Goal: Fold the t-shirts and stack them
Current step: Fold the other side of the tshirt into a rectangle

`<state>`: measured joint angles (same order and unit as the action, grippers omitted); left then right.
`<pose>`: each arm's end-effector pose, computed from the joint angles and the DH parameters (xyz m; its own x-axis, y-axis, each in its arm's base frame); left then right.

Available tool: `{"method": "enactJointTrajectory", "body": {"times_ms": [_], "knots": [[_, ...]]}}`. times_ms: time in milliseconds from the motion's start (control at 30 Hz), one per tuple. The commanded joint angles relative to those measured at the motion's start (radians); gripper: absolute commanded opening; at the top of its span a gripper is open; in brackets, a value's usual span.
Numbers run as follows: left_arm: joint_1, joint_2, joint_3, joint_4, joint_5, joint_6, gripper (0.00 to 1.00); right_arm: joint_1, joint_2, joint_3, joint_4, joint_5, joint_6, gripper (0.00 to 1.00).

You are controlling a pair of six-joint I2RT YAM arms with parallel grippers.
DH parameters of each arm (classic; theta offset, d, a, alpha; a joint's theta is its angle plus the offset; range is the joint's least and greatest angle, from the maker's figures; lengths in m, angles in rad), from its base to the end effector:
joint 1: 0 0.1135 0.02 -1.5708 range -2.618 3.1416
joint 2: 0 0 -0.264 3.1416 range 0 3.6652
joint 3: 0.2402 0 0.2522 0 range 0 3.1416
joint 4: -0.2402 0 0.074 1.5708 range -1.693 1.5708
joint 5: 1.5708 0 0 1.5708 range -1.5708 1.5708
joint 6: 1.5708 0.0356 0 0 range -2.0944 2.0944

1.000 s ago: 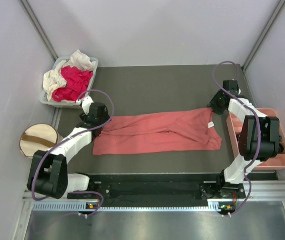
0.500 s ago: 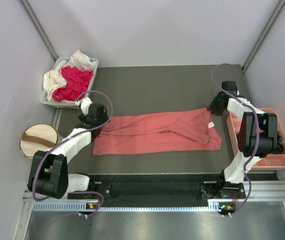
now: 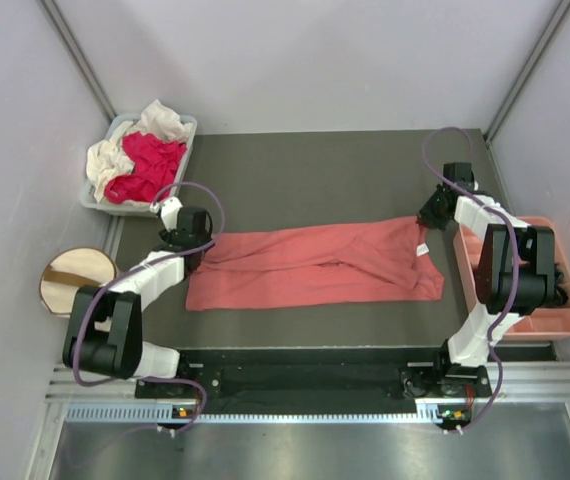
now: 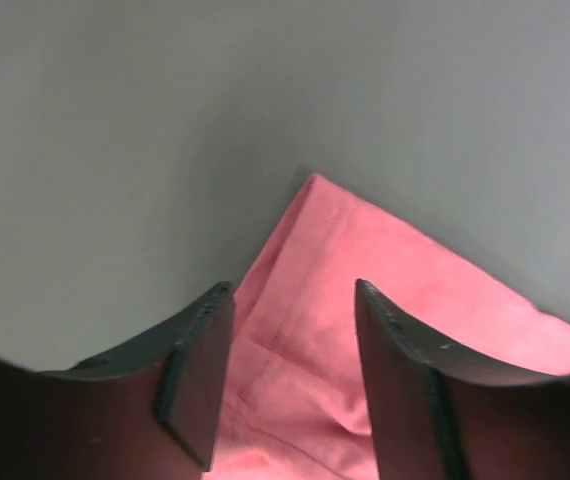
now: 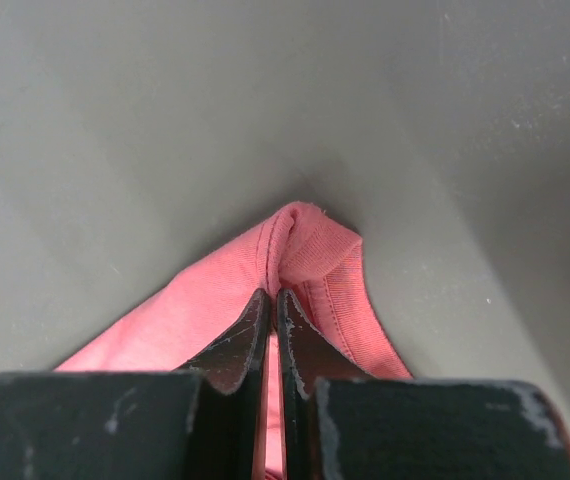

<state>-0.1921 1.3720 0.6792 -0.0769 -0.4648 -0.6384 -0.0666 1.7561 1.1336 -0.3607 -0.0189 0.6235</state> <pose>0.2687 -0.0360 0.1884 -0.4620 -0.4528 -0.7626 -0.5238 0.8332 -0.1774 0.3626 -0.0235 0.1877 -0.6414 0.6279 -0.4409 0.5304 0.7781 0.3364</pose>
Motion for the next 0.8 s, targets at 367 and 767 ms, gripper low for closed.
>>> {"method": "enactJointTrajectory", "body": {"times_ms": [367,767], "knots": [[0.014,0.114,0.045,0.117,-0.014,0.008,0.52,-0.012,-0.01,0.032,0.008,0.013,-0.005,0.0],[0.028,0.197,0.086,0.143,0.002,0.013,0.47,-0.01,-0.007,0.04,-0.003,0.016,-0.011,0.0]]}}
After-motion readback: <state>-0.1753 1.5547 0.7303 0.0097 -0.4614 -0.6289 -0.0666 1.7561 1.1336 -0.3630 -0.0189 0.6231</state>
